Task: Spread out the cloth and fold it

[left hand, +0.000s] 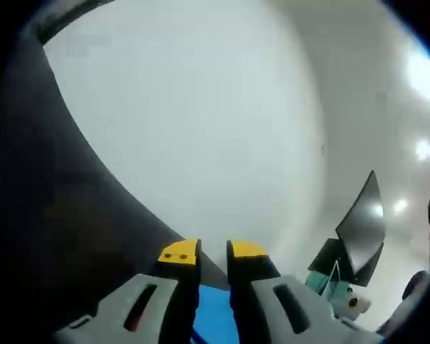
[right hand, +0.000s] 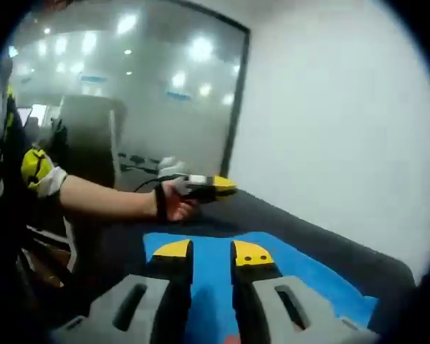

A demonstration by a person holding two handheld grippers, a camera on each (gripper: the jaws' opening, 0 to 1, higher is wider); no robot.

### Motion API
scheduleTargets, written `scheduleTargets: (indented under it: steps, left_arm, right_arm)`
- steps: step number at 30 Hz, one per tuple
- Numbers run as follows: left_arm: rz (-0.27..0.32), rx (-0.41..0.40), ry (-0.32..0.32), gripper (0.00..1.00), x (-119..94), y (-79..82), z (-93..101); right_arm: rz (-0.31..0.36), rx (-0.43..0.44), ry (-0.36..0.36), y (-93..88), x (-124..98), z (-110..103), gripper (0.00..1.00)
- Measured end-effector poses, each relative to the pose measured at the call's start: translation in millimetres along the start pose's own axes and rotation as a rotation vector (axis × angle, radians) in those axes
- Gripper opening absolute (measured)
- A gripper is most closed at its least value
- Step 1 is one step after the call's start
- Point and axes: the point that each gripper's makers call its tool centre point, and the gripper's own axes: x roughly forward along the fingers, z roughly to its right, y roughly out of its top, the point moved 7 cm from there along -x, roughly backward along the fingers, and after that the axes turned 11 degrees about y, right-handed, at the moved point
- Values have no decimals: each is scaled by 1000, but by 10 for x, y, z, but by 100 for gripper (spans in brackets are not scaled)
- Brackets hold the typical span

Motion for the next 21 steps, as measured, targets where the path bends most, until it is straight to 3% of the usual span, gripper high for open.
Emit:
scheduleTargets:
  steps: [4, 10, 11, 12, 13, 16, 19, 21]
  left_arm:
    - [-39, 132, 6, 18, 40, -122, 86]
    - [-28, 113, -7, 18, 42, -75, 55]
    - [-23, 101, -8, 18, 41, -60, 45]
    - [-18, 95, -10, 18, 39, -51, 41]
    - [-16, 89, -10, 18, 37, -53, 49]
    - [-12, 91, -16, 18, 36, -59, 71]
    - [-24, 125, -15, 18, 48, -101, 114]
    - [-46, 175, 2, 18, 59, -144, 125]
  right_arm:
    - [-51, -9, 141, -56, 425, -361, 21]
    - [-286, -210, 66, -380, 745, -395, 25]
    - [-200, -153, 10, -320, 774, -365, 22]
    - [-282, -172, -38, -387, 763, -308, 17]
    - [-290, -197, -84, -388, 766, -242, 15]
    - [-331, -146, -138, -446, 804, -152, 5]
    - [-270, 31, -60, -421, 781, -152, 4]
    - [-174, 200, 9, -352, 721, -128, 3]
